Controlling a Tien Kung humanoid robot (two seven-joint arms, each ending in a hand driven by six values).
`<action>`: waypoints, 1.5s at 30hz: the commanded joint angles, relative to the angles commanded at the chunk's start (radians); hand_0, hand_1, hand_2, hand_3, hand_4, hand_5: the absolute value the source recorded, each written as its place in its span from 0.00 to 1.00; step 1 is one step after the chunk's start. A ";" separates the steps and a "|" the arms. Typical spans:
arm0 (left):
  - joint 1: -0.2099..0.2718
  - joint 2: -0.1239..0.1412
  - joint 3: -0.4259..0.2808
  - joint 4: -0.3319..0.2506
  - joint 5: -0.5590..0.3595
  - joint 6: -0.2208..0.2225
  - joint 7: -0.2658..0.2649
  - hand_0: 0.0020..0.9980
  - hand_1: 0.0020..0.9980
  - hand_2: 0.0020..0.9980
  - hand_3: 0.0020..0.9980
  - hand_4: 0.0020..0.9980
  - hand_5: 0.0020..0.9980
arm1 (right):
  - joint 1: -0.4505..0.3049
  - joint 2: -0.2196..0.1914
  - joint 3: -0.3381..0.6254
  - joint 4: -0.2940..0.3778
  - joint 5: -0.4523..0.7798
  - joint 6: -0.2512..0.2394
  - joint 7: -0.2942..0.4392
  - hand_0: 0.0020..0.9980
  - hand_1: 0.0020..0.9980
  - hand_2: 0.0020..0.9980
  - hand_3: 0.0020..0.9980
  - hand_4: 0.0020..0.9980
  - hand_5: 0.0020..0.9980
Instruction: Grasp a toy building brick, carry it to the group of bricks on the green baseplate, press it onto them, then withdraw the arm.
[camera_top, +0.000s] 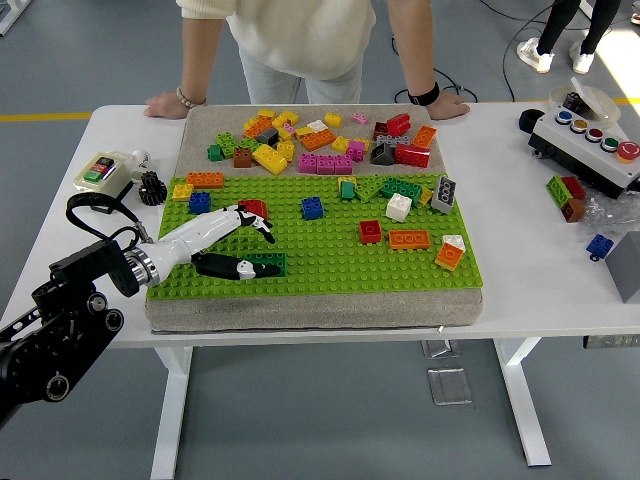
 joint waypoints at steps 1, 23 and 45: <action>-0.001 0.002 -0.003 -0.006 -0.006 0.001 0.001 1.00 0.85 0.81 0.64 1.00 0.74 | 0.000 0.000 -0.001 0.000 0.000 0.000 0.001 0.76 0.68 0.72 0.64 0.91 0.51; -0.172 -0.061 0.009 0.286 -0.028 0.076 -0.061 0.78 0.75 0.77 0.84 1.00 0.17 | 0.005 0.005 -0.022 0.000 0.008 -0.005 -0.004 0.76 0.68 0.72 0.64 0.91 0.51; -0.316 -0.135 0.040 0.534 -0.034 0.116 -0.070 0.80 0.79 0.81 0.87 1.00 0.09 | 0.009 0.006 -0.030 0.000 0.019 -0.005 -0.006 0.76 0.67 0.72 0.64 0.91 0.50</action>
